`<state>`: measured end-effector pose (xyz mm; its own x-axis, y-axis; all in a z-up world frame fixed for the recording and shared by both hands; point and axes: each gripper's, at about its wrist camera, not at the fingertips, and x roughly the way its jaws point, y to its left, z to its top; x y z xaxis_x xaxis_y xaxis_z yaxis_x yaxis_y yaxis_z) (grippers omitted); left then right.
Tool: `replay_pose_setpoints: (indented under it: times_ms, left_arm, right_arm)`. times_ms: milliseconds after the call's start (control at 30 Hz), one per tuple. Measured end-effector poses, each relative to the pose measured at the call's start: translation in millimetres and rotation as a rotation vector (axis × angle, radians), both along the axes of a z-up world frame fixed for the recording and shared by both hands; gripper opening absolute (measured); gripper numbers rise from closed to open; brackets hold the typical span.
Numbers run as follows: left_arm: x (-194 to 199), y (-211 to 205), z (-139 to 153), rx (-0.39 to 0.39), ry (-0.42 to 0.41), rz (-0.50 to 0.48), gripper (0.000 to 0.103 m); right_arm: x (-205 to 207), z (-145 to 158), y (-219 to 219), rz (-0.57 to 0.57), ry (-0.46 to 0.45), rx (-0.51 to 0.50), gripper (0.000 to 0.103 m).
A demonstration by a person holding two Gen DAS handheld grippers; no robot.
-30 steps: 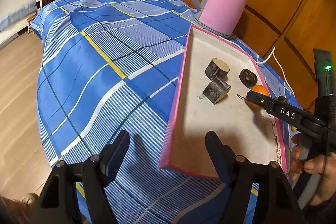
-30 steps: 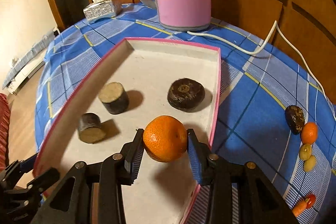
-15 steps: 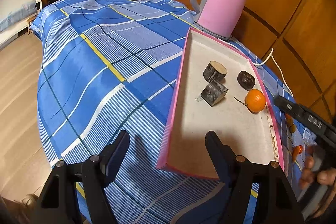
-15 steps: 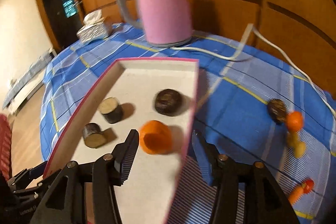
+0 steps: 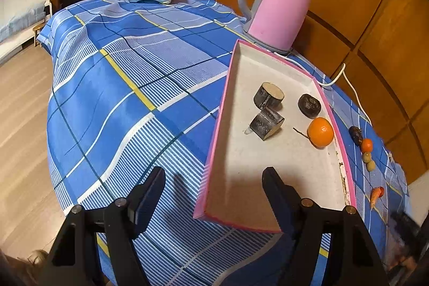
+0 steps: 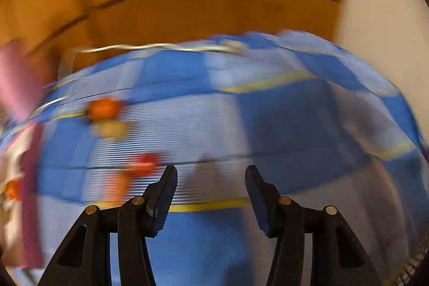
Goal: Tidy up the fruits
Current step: 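Open the right tool to drop the mandarin into the tray, then reach the left tool to the small yellow round fruit and grasp it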
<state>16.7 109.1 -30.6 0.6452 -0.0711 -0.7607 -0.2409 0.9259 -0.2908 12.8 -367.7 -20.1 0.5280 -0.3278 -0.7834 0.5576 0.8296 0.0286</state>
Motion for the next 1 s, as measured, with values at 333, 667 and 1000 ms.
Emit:
replay_pose_setpoints:
  times_ms: [333, 667, 1000]
  left_arm:
    - [7.8, -9.0, 19.9, 0.029, -0.028, -0.036, 0.075]
    - [26.9, -52.0, 43.2, 0.031, -0.057, -0.170, 0.079]
    - [55.3, -124.9, 66.9, 0.042, -0.080, -0.365, 0.079]
  right_arm:
    - [-34.9, -22.8, -62.5, -0.336, 0.032, -0.053, 0.056]
    - [-36.0, -27.7, -71.8, -0.351, 0.032, -0.056, 0.072]
    - [-36.2, -28.1, -71.0, -0.351, 0.033, -0.062, 0.073]
